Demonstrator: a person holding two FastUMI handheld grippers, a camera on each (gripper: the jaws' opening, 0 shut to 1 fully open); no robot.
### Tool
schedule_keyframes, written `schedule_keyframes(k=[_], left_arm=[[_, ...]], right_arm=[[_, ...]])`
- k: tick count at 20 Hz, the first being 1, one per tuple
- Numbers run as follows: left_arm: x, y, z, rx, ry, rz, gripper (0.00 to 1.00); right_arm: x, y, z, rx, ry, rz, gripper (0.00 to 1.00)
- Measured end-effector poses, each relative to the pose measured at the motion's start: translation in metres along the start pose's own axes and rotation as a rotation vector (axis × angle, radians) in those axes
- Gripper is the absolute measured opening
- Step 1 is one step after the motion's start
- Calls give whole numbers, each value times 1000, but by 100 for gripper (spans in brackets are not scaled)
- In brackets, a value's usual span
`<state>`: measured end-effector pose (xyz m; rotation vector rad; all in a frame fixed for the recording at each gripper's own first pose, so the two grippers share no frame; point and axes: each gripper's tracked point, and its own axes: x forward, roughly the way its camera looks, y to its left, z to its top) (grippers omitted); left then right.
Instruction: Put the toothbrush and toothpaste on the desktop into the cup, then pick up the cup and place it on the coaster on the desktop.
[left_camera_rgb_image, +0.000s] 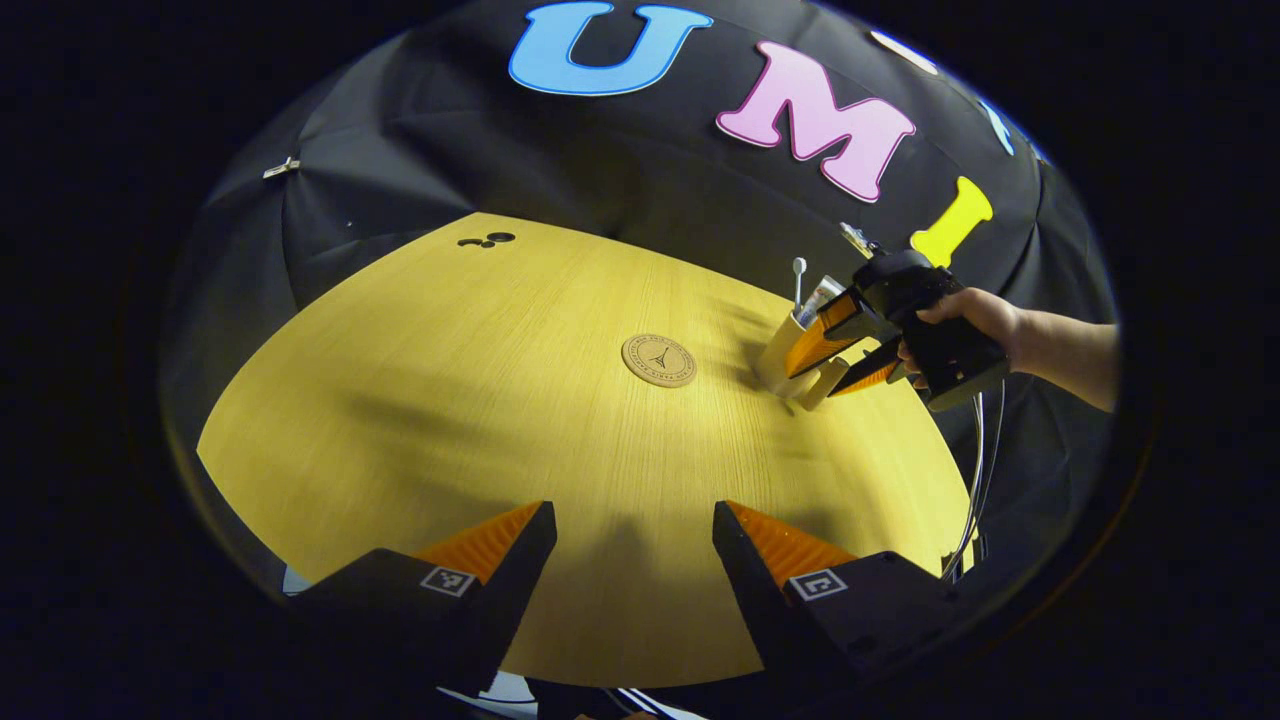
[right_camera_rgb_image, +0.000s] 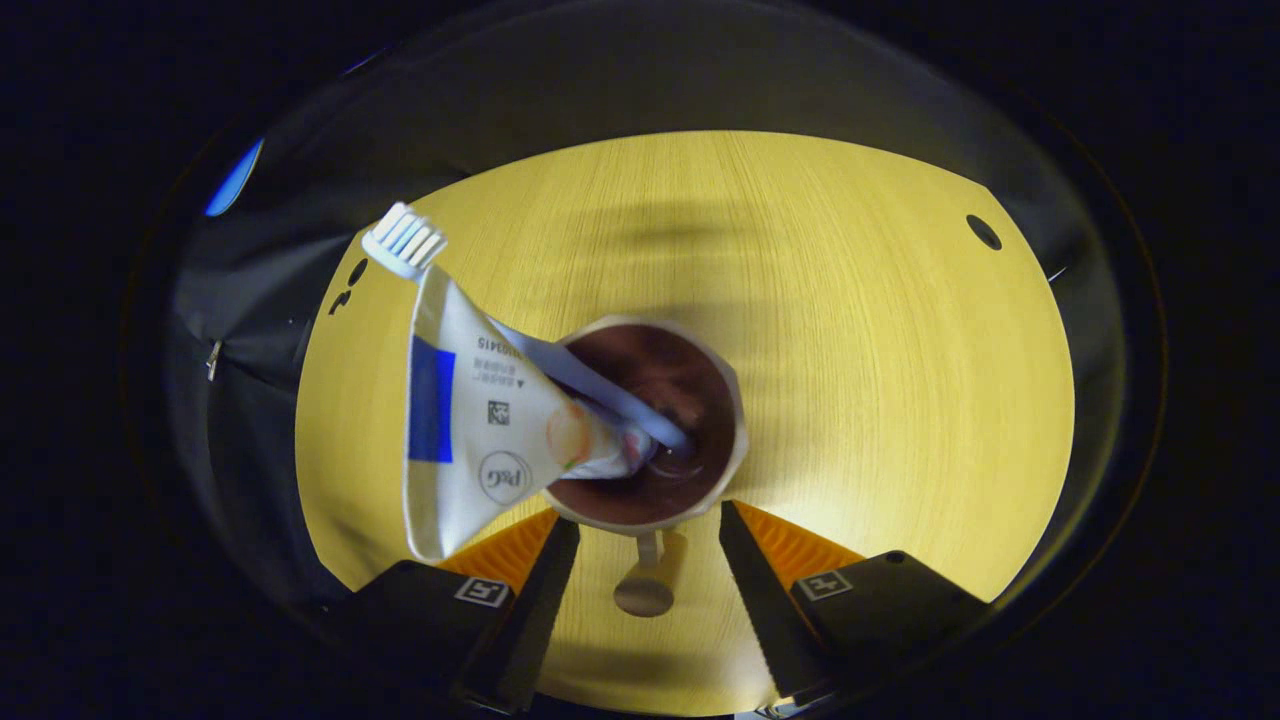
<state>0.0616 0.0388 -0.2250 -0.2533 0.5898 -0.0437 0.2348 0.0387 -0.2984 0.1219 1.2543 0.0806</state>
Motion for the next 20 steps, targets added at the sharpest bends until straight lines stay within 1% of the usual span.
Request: schedule_keyframes(k=[1, 2, 3, 4, 5, 6, 7, 8, 9, 10, 11, 12, 13, 14, 15, 16, 20], left_arm=[[0, -2, -1, 6, 2, -1, 98], [0, -5, -1, 12, 4, -3, 98], [0, -7, -1, 18, 4, -5, 98], [0, -11, -1, 23, 5, -9, 98], [1, -14, -3, 27, 9, -14, 98], [1, -17, -5, 29, 16, -18, 98], [2, -19, -8, 29, 22, -22, 98], [2, -22, -9, 28, 27, -26, 98], [2, -24, -11, 27, 31, -31, 98], [1, -26, -13, 28, 34, -33, 98], [1, -27, -14, 29, 38, -35, 98], [1, -28, -15, 31, 42, -37, 98], [0, -28, -15, 34, 41, -37, 98], [-1, -27, -14, 36, 41, -37, 98], [0, -25, -14, 38, 41, -36, 98], [0, -25, -12, 38, 40, -34, 98], [-3, -18, -10, 24, 36, -25, 98]], right_arm=[[3, 1, -1, -8, 6, -2, 72], [6, 3, -2, -14, 12, 5, 60], [6, 4, -3, -18, 16, 1, 59], [8, 5, -3, -23, 20, -2, 64], [9, 1, -3, -26, 24, -13, 64], [10, -1, -4, -28, 32, -26, 55], [10, -3, -5, -28, 37, -37, 50], [12, -3, -5, -23, 39, -36, 37], [13, -3, -6, -21, 43, -44, 39], [10, -4, -4, -26, 35, -57, 29], [11, -8, -3, -44, 29, -70, 35], [11, -9, -2, -61, 25, -75, 32], [10, -10, -1, -64, 21, -82, 26], [11, -11, -1, -60, 22, -88, 30], [9, -9, -1, -52, 17, -91, 30], [8, -7, -3, -55, 15, -92, 28], [1, 0, 0, -79, -2, -76, 28]])
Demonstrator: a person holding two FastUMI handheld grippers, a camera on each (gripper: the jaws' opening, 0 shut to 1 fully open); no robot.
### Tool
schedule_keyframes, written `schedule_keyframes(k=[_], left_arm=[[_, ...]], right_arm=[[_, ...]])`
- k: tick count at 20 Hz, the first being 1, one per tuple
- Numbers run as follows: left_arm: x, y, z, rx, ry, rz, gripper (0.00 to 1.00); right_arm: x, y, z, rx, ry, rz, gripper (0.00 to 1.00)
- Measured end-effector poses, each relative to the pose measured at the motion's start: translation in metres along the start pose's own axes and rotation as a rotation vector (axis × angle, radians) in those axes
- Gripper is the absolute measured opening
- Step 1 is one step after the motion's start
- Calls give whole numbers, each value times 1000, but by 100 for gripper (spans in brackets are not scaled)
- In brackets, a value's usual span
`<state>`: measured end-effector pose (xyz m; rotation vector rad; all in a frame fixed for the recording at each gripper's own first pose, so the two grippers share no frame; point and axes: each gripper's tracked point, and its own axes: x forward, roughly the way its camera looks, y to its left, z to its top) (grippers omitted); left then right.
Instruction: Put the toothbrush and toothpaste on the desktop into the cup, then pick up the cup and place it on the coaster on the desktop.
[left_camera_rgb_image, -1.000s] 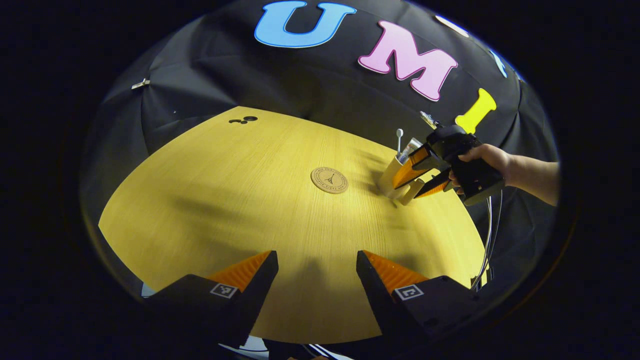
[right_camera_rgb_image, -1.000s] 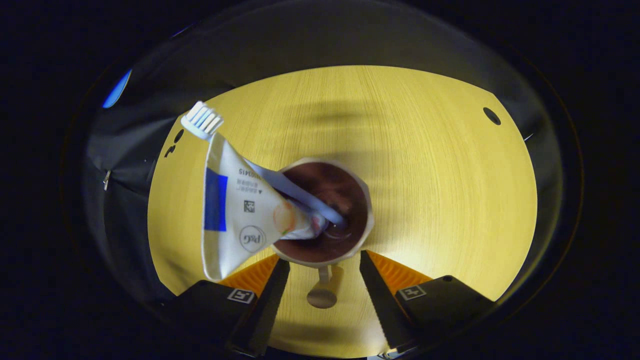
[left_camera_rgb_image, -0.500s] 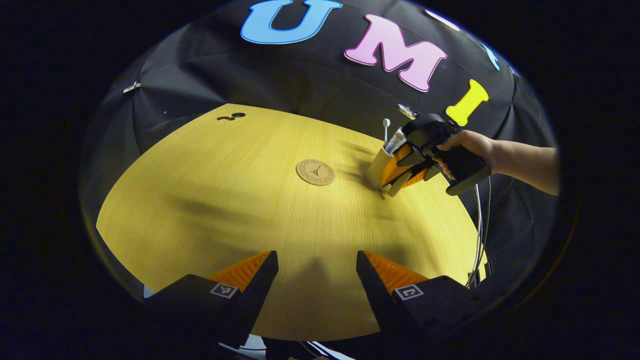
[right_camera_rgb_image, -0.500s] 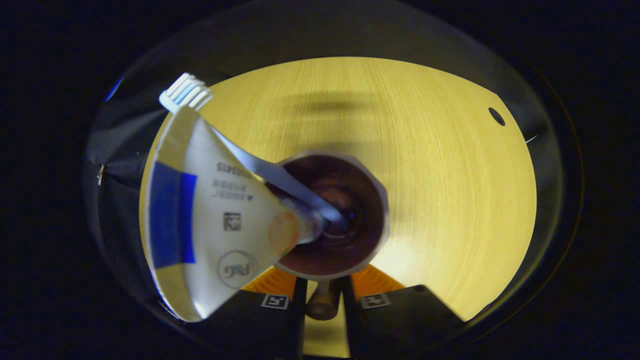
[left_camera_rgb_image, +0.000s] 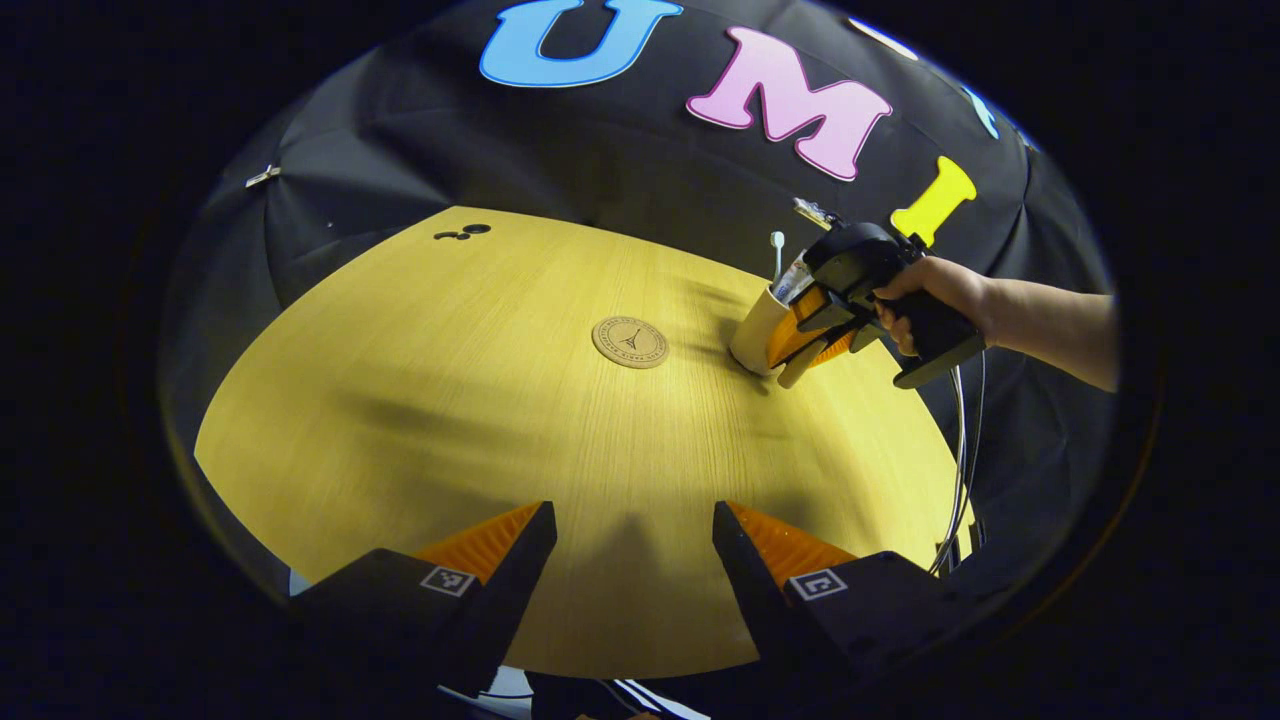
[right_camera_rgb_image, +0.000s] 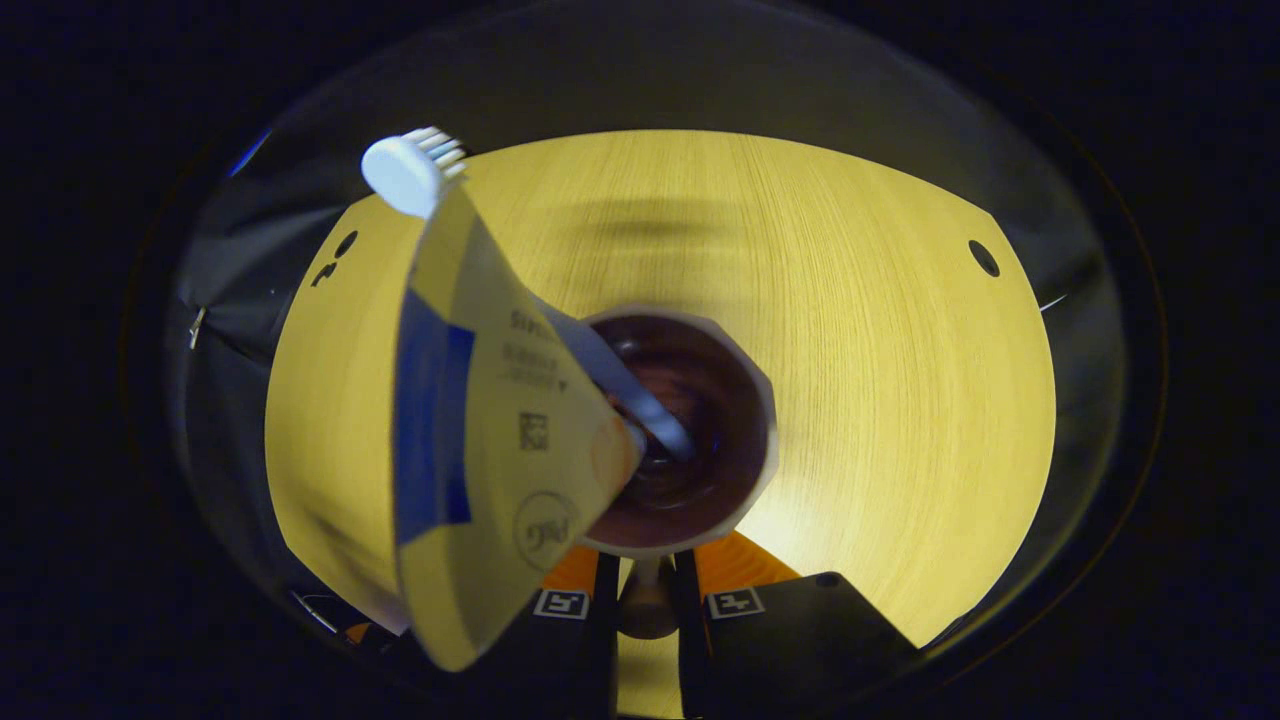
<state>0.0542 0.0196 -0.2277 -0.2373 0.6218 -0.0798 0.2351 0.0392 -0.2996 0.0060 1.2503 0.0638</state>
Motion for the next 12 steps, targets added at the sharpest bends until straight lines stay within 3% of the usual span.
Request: schedule_keyframes(k=[12], left_arm=[[-6, 23, 13, -65, -21, 35, 98]], right_arm=[[-22, 75, 8, -66, 11, 88, 28]])
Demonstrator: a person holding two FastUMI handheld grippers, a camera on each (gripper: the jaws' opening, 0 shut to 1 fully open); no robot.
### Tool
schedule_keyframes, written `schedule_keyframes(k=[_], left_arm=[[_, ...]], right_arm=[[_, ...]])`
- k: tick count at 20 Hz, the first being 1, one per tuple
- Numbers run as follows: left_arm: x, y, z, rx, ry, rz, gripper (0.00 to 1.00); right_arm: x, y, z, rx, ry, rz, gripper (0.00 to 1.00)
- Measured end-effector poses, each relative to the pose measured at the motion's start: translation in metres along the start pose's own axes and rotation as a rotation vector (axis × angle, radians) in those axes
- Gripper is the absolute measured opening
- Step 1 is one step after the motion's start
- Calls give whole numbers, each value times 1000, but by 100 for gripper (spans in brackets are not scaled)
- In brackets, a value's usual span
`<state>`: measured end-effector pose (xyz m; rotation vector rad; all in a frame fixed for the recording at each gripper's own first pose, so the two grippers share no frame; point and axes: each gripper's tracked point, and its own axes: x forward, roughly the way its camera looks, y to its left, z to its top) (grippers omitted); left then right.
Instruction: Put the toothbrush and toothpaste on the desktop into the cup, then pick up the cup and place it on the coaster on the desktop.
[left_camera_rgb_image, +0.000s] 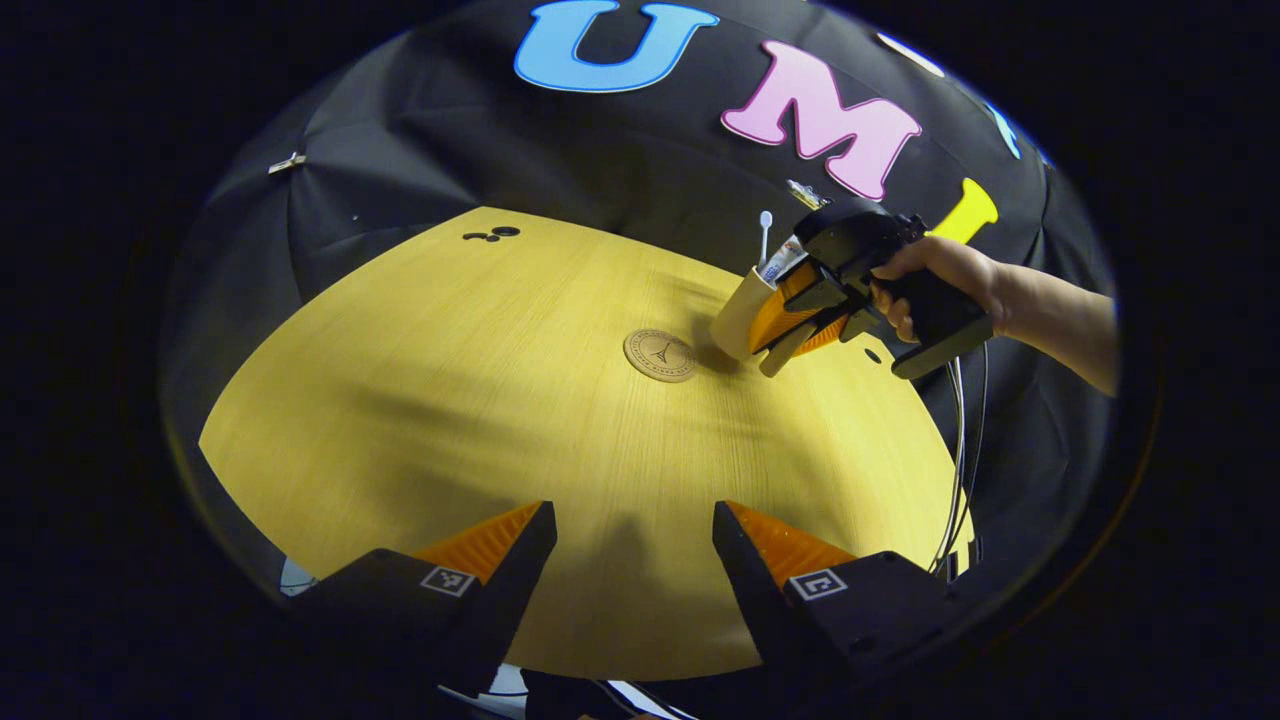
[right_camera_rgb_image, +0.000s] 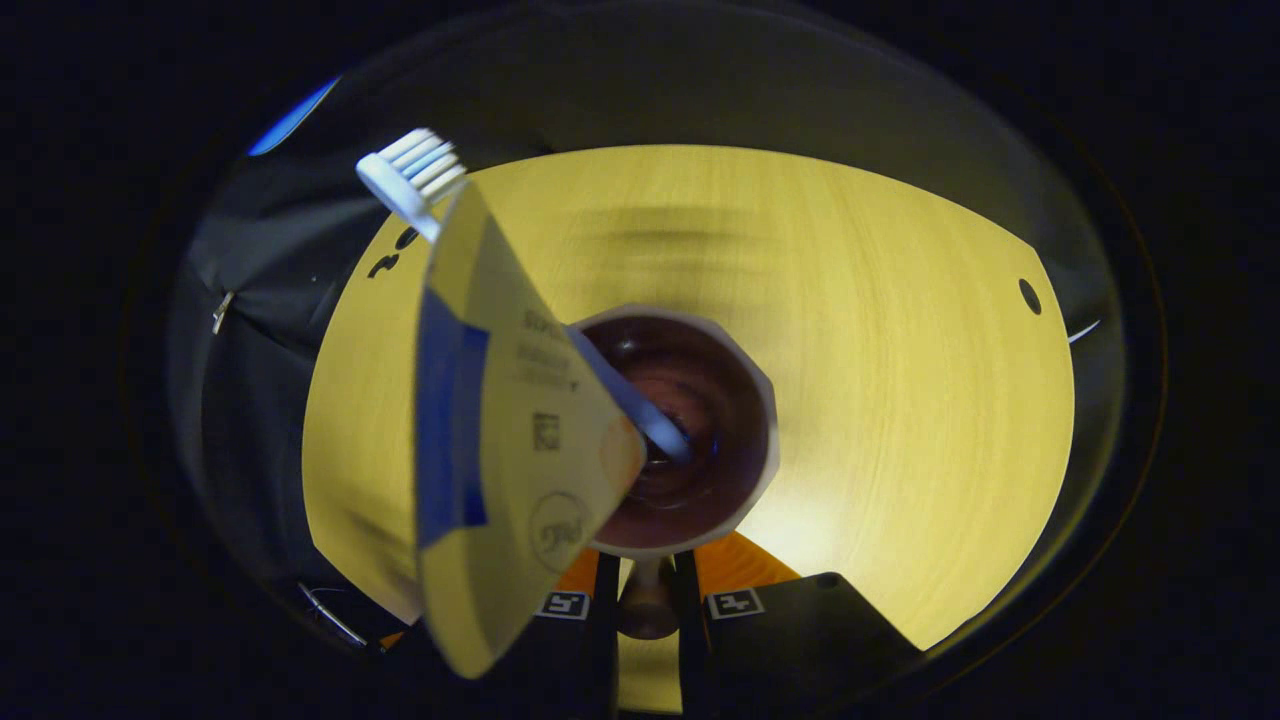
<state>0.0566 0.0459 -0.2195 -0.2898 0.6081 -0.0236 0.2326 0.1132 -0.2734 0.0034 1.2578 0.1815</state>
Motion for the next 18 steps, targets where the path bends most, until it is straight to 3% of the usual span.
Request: schedule_keyframes(k=[9, 18], left_arm=[[-12, 19, 7, -56, -25, 35, 98], [-26, 48, -5, -139, -22, 88, 98]], right_arm=[[26, 74, -16, -107, 53, 36, 28], [29, 75, -20, -146, 62, -4, 29]])
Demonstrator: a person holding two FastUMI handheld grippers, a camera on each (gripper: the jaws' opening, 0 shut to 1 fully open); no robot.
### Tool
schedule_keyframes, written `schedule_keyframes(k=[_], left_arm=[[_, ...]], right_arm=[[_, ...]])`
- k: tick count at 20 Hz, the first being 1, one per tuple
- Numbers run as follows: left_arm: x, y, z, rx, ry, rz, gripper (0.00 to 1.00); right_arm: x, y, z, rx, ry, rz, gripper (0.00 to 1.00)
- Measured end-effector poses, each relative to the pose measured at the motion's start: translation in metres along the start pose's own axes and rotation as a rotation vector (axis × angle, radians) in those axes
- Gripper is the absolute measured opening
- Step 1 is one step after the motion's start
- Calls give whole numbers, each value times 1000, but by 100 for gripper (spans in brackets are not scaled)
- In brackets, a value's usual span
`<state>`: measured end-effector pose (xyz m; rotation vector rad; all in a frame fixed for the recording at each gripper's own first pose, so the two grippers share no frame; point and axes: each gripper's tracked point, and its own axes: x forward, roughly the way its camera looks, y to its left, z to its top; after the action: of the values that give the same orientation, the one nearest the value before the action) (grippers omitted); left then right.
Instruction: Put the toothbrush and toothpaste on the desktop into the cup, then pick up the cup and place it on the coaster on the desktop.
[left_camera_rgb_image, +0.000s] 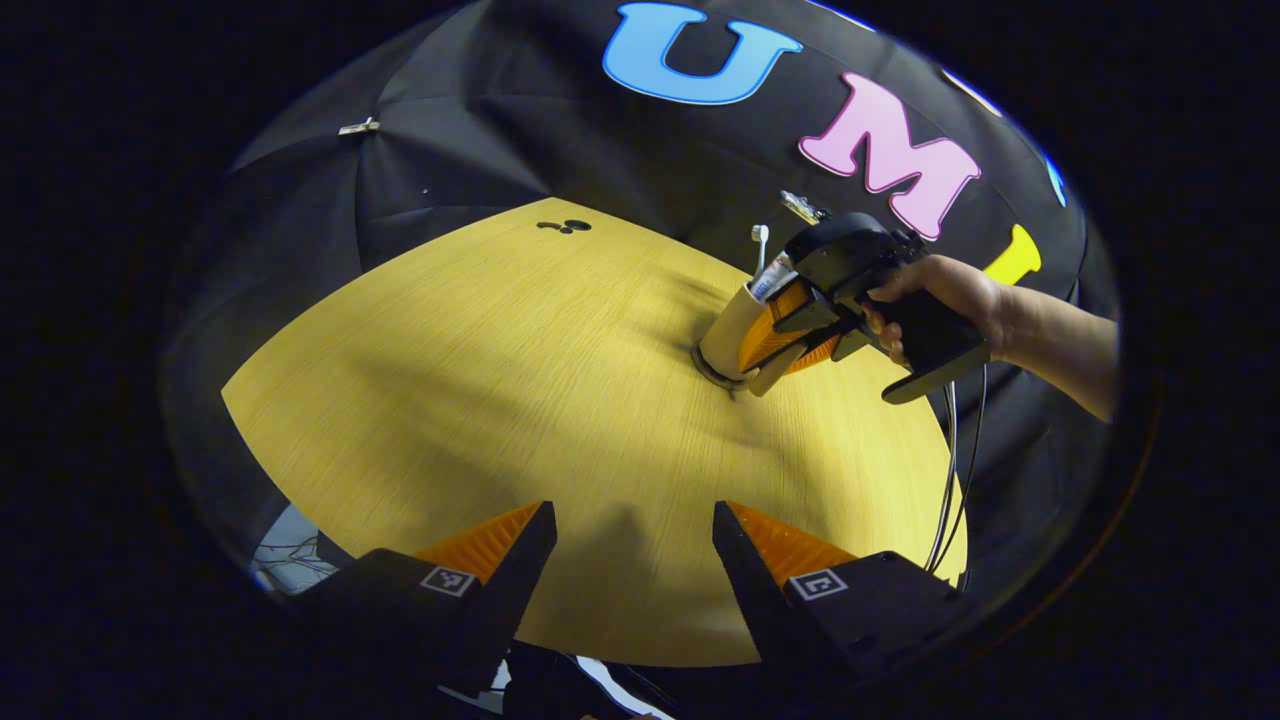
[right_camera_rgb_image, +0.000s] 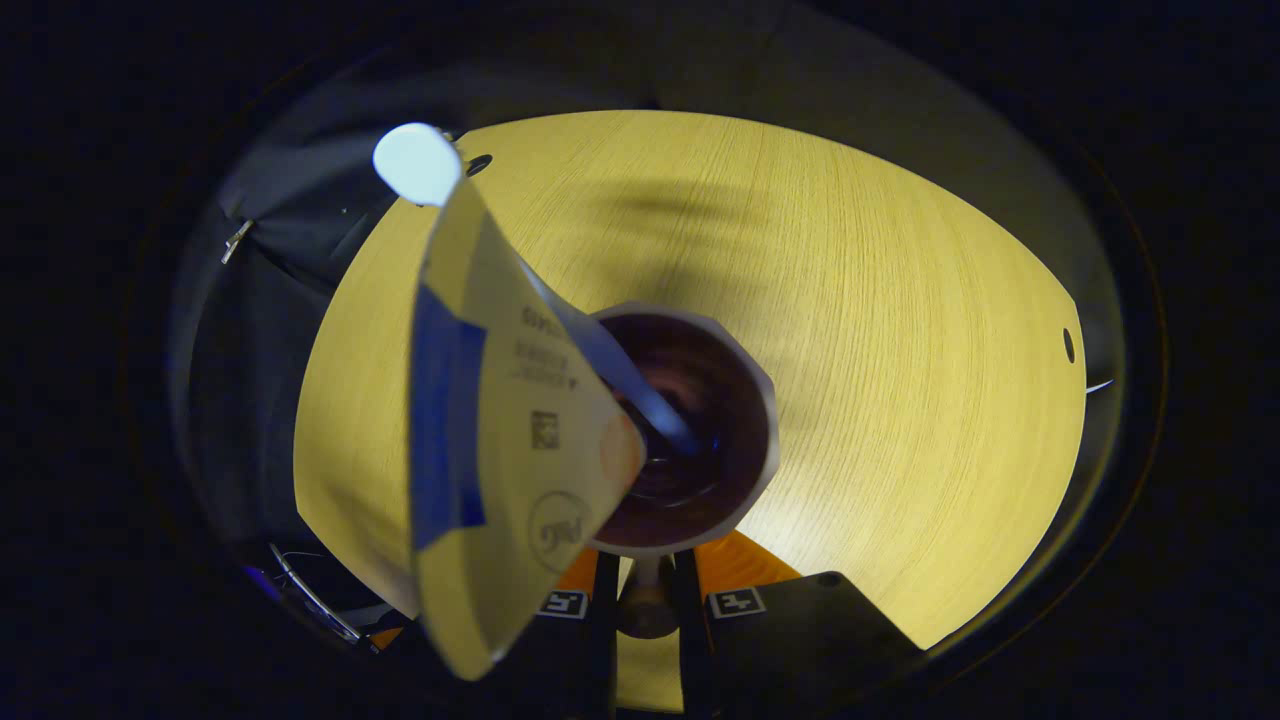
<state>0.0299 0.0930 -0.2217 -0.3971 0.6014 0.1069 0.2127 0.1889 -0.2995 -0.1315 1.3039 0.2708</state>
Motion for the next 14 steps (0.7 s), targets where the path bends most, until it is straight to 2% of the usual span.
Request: schedule_keyframes(k=[1, 2, 3, 4, 5, 6, 8, 10, 14], left_arm=[[0, 1, 0, -3, -1, 2, 98], [-1, 1, 1, -1, -2, 4, 98], [-1, 0, 0, 4, -2, 5, 98], [-1, 0, 0, 10, -1, 4, 98], [-1, -2, -1, 16, 0, 2, 98], [-2, -4, -1, 24, 1, -2, 98], [-4, -11, -1, 43, 2, -11, 98], [-4, -19, 0, 69, 4, -18, 98], [-7, -43, 14, 141, -14, -43, 98]], right_arm=[[-1, 1, -3, -8, 0, 0, 36], [-4, 4, -4, -11, -1, 9, 27], [-5, 6, -2, -9, -7, 13, 36], [-8, 9, -1, -1, -10, 27, 40], [-10, 11, -2, 10, -13, 41, 36], [-14, 12, -2, 19, -19, 51, 53], [-25, 13, -1, 28, -33, 73, 63], [-35, 15, -3, 33, -49, 96, 100], [-69, 14, -9, 2, -121, 132, 98]])
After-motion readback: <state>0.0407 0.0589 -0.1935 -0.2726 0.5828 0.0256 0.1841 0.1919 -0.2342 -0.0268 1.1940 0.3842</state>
